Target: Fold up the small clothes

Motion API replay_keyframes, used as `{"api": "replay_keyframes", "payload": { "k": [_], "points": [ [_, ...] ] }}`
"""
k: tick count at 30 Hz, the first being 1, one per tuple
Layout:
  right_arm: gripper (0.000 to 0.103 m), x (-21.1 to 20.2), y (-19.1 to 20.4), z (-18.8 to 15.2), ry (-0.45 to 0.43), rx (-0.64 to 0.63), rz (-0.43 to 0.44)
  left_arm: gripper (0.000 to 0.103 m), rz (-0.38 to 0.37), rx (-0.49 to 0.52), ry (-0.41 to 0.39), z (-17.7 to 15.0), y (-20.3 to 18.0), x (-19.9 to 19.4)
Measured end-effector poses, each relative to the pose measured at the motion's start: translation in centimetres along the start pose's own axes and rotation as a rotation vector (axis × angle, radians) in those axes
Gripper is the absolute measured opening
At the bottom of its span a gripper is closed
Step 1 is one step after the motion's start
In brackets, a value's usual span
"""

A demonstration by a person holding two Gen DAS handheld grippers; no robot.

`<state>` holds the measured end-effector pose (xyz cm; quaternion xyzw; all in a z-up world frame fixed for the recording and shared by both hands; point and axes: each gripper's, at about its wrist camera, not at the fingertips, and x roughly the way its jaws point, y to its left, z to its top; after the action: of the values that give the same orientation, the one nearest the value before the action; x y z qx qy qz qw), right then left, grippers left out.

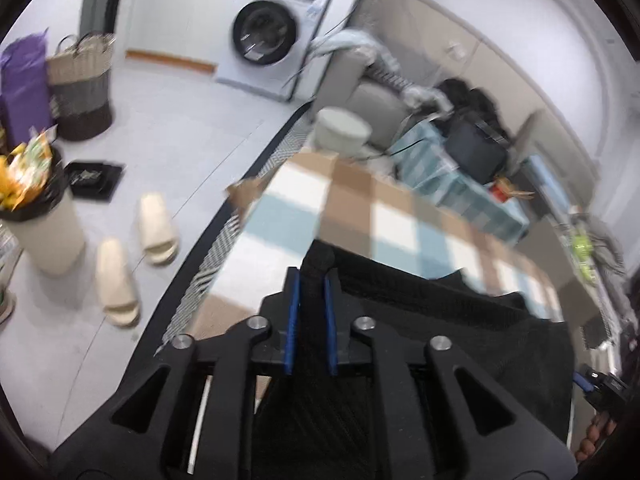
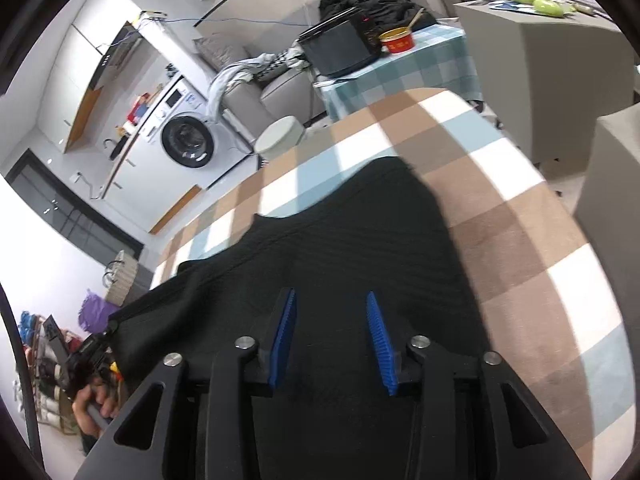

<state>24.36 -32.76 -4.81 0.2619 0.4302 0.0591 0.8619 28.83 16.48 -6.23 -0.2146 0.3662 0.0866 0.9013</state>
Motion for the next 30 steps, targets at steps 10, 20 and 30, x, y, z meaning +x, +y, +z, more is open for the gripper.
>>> {"api": "replay_keyframes", "payload": {
  "k": [10,20,30],
  "points": [
    [0.050,0.3,-2.9,0.1,0.048,-0.065,-0.143,0.054,0.009,0.077,0.104,-3.9,-0.6,-0.3],
    [0.009,0.0,-2.0,-0.1,-0.025,-0.160,-0.119,0.004,-0.003,0.137,0.052,-5.2,-1.4,-1.8],
    [0.034,0.4,-3.5,0.1,0.016,-0.073,-0.154,0.022,0.032,0.039,0.124,-4.9,0.2,-0.8]
  ]
}}
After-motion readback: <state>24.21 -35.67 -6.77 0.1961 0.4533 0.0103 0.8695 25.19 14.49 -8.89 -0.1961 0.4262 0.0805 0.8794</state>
